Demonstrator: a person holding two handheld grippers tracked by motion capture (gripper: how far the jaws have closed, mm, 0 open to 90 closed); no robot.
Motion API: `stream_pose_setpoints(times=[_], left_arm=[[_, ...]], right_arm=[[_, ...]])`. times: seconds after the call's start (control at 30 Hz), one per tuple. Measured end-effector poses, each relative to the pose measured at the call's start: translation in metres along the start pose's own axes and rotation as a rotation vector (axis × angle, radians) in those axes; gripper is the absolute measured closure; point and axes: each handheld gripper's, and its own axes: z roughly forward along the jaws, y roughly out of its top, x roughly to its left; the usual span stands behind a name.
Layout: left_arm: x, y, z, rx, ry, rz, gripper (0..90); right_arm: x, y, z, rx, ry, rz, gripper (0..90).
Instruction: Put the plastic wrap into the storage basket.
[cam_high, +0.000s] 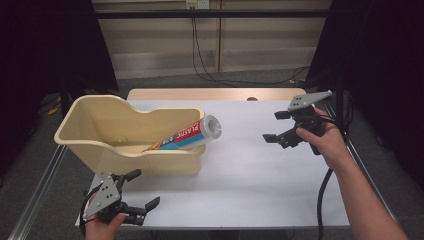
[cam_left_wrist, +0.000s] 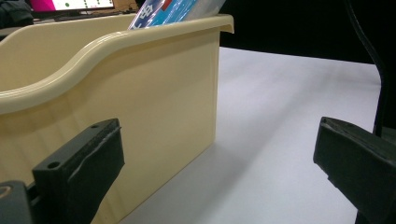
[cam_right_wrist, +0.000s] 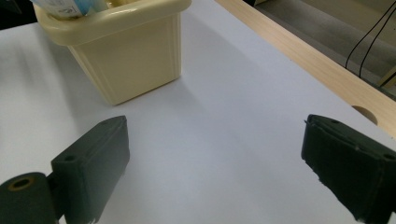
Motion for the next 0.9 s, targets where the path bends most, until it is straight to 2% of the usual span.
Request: stream_pose_setpoints(times=[0.03,0.23,0.53,0.6,0.73,0.9], left_arm=[[0.001,0.0,-0.001,0.012,-0.007,0.015,1.6],[0.0,0.0,0.0,0.002,-0.007,0.001,1.6],[0.0,0.0,0.0,0.002,-0.006,0.0,1.6],[0.0,0.0,0.0,0.001,-0.005,0.002,1.6],[0.0,0.0,0.001,0.009,-0.004,0.01,1.6],[0.0,0.0,0.001,0.011,-0.004,0.009,1.6]], right_arm=[[0.0,-0.008,-0.001,-0.018,-0.003,0.012,7.6],[0.002,-0.03,-0.005,-0.05,-0.008,0.044,7.7],[0.009,-0.058,-0.01,-0.075,-0.028,0.054,7.7],[0.012,-0.069,-0.012,-0.089,-0.051,0.056,7.7],[0.016,-0.079,-0.012,-0.104,-0.057,0.065,7.6],[0.02,-0.092,-0.014,-0.154,-0.07,0.077,7.5]])
